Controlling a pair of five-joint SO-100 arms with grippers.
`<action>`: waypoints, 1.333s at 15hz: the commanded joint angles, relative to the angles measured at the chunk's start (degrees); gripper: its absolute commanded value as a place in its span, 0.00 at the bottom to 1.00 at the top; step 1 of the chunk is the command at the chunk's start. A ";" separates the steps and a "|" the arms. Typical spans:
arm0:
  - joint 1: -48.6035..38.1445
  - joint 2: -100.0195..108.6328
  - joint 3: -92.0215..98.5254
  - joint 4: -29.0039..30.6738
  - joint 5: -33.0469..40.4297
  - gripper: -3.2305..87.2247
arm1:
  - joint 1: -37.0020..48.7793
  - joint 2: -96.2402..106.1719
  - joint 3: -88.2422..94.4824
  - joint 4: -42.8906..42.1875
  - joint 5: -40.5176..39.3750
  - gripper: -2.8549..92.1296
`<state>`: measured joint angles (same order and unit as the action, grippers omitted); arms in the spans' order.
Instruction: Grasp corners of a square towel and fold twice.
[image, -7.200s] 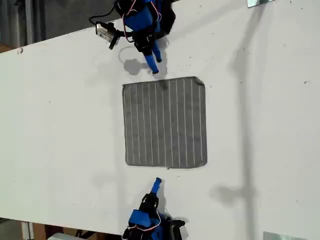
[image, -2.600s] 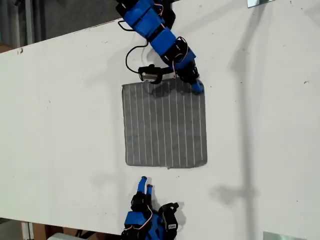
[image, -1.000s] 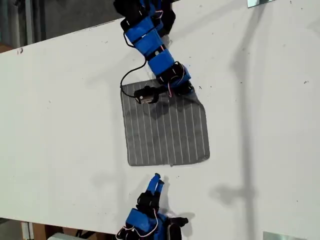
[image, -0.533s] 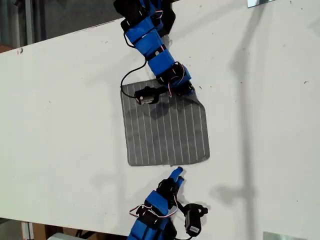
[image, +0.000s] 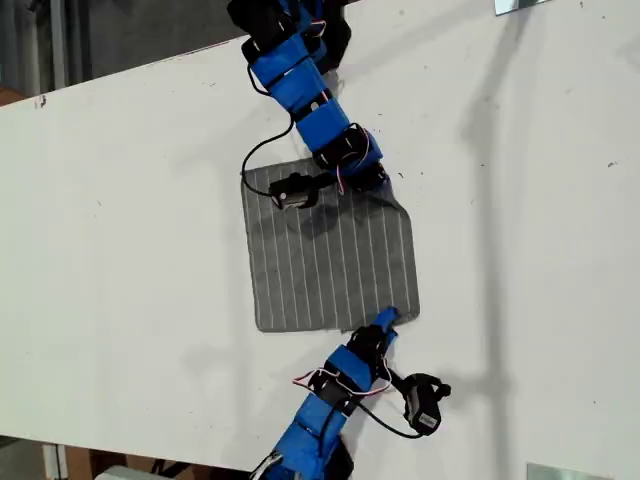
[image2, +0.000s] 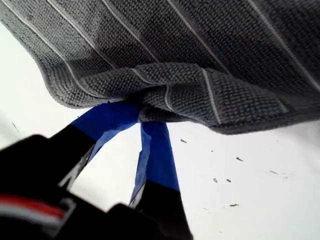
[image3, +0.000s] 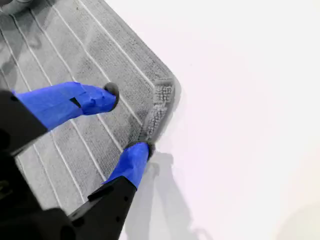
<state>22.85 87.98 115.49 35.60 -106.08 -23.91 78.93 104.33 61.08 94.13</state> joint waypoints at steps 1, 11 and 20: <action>0.88 -3.34 -5.62 -2.37 -0.35 0.25 | -0.62 0.88 -2.99 -0.70 0.44 0.03; 6.33 -3.16 -9.76 7.47 -6.77 0.25 | -1.14 0.44 -2.99 -2.90 0.53 0.03; -0.09 -9.40 -6.77 -1.23 1.23 0.26 | -2.11 -0.26 -4.22 -3.34 0.53 0.03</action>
<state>24.79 78.22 108.72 36.74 -106.00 -25.40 78.40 103.62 58.18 94.31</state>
